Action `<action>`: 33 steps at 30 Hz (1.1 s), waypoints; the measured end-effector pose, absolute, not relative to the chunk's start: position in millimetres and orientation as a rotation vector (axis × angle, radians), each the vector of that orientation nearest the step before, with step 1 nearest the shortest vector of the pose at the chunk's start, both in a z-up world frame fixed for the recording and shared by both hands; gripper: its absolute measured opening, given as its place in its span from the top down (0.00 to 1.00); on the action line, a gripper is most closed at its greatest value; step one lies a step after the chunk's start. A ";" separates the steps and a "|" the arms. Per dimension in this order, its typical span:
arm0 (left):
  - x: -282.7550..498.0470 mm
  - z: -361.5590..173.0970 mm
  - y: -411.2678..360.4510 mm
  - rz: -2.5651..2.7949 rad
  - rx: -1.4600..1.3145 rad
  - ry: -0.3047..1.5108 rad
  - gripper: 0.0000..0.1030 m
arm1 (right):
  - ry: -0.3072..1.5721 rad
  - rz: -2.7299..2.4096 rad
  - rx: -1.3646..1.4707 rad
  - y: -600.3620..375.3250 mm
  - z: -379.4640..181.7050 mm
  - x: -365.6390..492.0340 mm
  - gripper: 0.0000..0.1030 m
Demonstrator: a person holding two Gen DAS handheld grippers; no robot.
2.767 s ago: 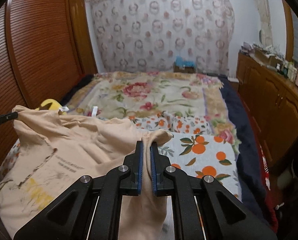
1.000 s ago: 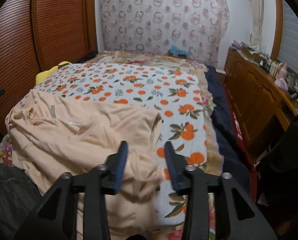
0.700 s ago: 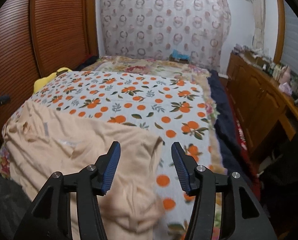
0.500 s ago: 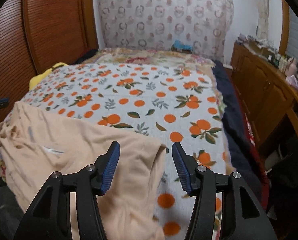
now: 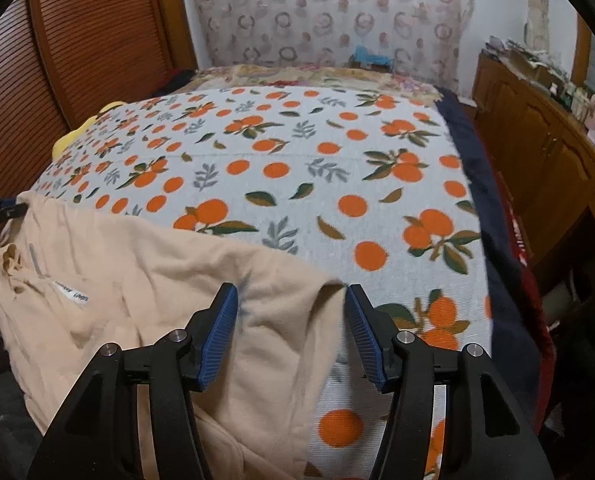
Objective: Fold small clothes
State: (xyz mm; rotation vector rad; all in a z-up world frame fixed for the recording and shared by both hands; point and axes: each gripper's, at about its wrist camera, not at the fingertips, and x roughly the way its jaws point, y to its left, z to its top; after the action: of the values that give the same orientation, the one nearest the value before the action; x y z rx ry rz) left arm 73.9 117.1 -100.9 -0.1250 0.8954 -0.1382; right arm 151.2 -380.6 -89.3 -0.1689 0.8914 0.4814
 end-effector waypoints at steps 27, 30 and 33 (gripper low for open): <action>-2.4 30.2 93.9 -0.321 -0.199 0.506 0.95 | 0.511 0.572 -0.130 -378.0 21.5 65.7 0.96; -16.9 60.5 95.5 -0.327 -0.195 0.422 0.95 | 0.418 0.562 -0.140 -382.3 56.0 46.9 0.96; -28.6 91.4 99.4 -0.326 -0.179 0.344 0.95 | 0.334 0.562 -0.156 -385.5 89.4 31.2 0.97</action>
State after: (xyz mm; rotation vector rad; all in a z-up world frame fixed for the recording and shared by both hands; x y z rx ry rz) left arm -28.6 99.4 91.4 -0.1792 0.3436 -0.3259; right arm 31.2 -385.5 89.4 -0.1557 0.3340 0.5622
